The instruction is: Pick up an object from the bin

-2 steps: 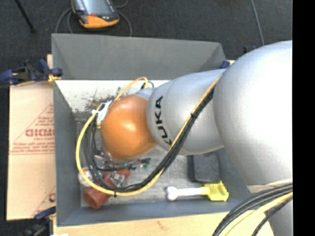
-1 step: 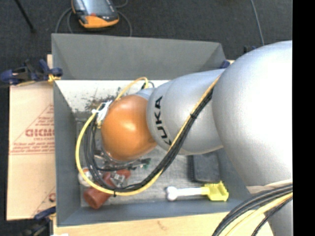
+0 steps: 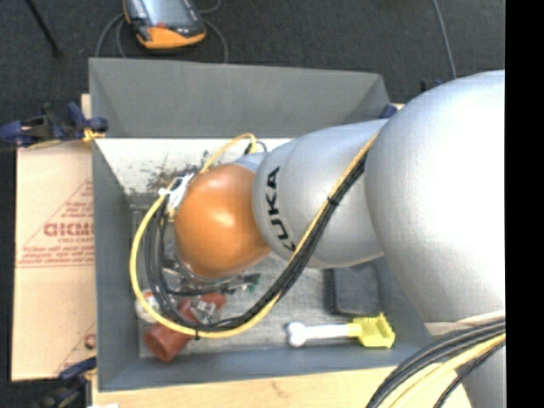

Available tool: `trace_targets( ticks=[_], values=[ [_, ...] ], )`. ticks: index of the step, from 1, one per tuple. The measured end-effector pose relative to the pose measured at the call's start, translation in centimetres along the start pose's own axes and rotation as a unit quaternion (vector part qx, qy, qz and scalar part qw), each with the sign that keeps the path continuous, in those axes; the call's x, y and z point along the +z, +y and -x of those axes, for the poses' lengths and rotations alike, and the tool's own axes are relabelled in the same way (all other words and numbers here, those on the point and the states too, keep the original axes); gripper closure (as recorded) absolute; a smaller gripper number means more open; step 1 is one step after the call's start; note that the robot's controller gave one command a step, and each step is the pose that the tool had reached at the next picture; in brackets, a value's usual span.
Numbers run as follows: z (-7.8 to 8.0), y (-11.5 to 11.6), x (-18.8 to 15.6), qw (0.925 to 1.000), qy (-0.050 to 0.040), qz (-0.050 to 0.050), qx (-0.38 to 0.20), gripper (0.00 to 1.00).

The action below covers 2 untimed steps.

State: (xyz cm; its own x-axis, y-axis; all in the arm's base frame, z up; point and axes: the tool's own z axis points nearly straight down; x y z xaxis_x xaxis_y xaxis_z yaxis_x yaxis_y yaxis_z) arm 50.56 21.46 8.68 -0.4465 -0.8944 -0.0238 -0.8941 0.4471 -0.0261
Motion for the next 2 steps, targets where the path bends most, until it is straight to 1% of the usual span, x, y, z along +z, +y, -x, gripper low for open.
trace_targets(
  ticks=[2],
  values=[
    [0.0,0.02,0.0,1.0,0.0004,0.0,0.001,1.0]
  ],
)
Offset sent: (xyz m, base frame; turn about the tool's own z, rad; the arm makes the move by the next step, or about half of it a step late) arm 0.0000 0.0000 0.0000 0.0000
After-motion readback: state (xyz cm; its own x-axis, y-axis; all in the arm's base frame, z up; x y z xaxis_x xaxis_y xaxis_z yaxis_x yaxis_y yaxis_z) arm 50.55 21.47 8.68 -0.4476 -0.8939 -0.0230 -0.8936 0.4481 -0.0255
